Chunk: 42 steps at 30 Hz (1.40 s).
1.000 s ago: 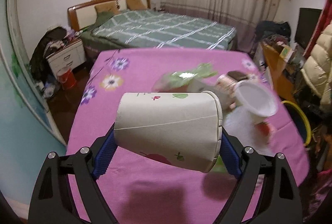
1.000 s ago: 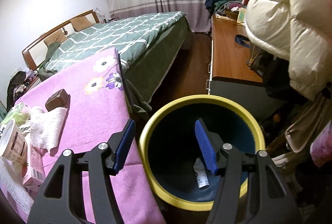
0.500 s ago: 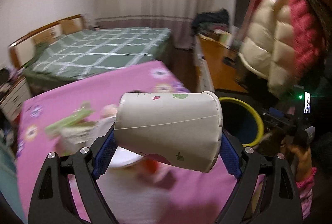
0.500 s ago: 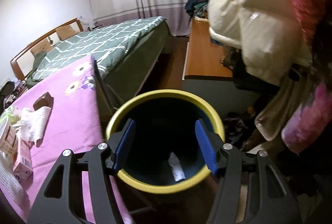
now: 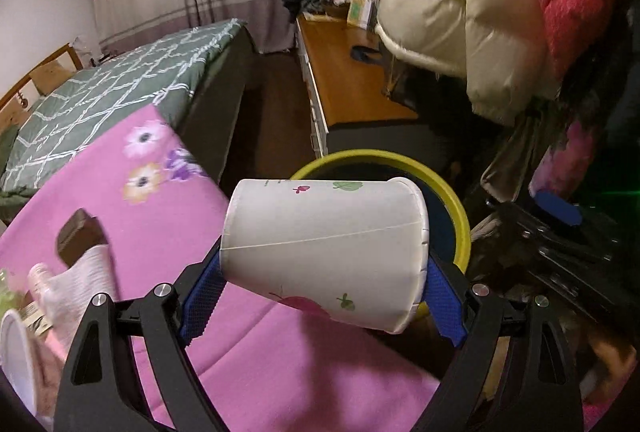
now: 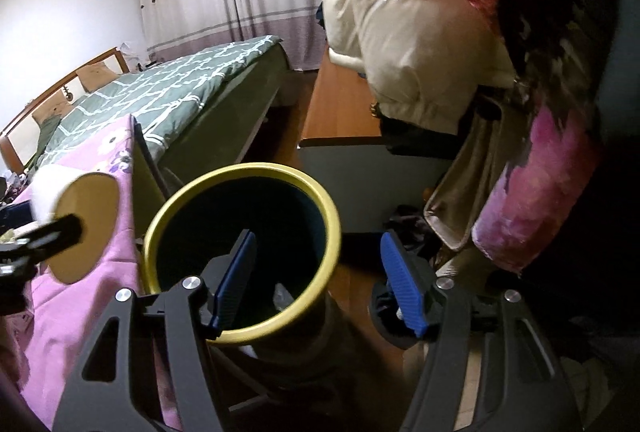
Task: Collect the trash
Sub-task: 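Carry the paper cup over the bin and open the left tool, then reach to the white foam fruit net and grasp it with the right tool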
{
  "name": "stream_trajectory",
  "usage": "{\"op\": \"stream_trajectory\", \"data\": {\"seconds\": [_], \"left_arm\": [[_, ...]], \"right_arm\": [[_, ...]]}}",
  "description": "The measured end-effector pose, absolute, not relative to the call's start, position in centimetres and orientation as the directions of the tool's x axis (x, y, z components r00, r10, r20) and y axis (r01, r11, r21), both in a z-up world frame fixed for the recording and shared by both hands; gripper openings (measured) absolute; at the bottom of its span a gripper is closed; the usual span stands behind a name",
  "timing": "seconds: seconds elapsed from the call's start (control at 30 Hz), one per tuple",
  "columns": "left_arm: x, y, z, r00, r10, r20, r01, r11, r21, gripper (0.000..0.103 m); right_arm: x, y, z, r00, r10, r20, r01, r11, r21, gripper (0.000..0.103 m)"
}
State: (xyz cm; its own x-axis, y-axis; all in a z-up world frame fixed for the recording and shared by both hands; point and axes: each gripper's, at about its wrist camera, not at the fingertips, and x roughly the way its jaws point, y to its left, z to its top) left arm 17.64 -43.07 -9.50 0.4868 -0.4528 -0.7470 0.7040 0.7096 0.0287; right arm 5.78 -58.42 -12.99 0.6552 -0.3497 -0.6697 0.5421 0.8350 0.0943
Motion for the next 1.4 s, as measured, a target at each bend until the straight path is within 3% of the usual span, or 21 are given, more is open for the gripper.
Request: {"op": "stream_trajectory", "data": {"seconds": [0.37, 0.63, 0.97, 1.4], "left_arm": [[18.6, -45.8, -10.9, 0.458, -0.442, -0.772, 0.717, 0.697, 0.026, 0.090], [17.2, -41.9, -7.6, 0.463, -0.490, -0.738, 0.709, 0.705, -0.023, 0.094], [14.2, -30.0, -3.4, 0.567, -0.484, -0.666, 0.616, 0.786, -0.047, 0.098], [11.6, -10.2, -1.1, 0.789, -0.236, -0.568, 0.251, 0.967, -0.052, 0.098]], "right_arm": [[6.0, -59.5, -14.1, 0.634, -0.343, -0.693, 0.553, 0.828, 0.096, 0.063], [6.5, -58.4, -13.7, 0.639, -0.340, -0.690, 0.537, 0.839, 0.084, 0.065], [7.5, -55.1, -12.9, 0.660, -0.316, -0.681, 0.485, 0.872, 0.065, 0.067], [10.1, -46.4, -11.7, 0.715, -0.189, -0.673, 0.301, 0.952, 0.052, 0.067]]}}
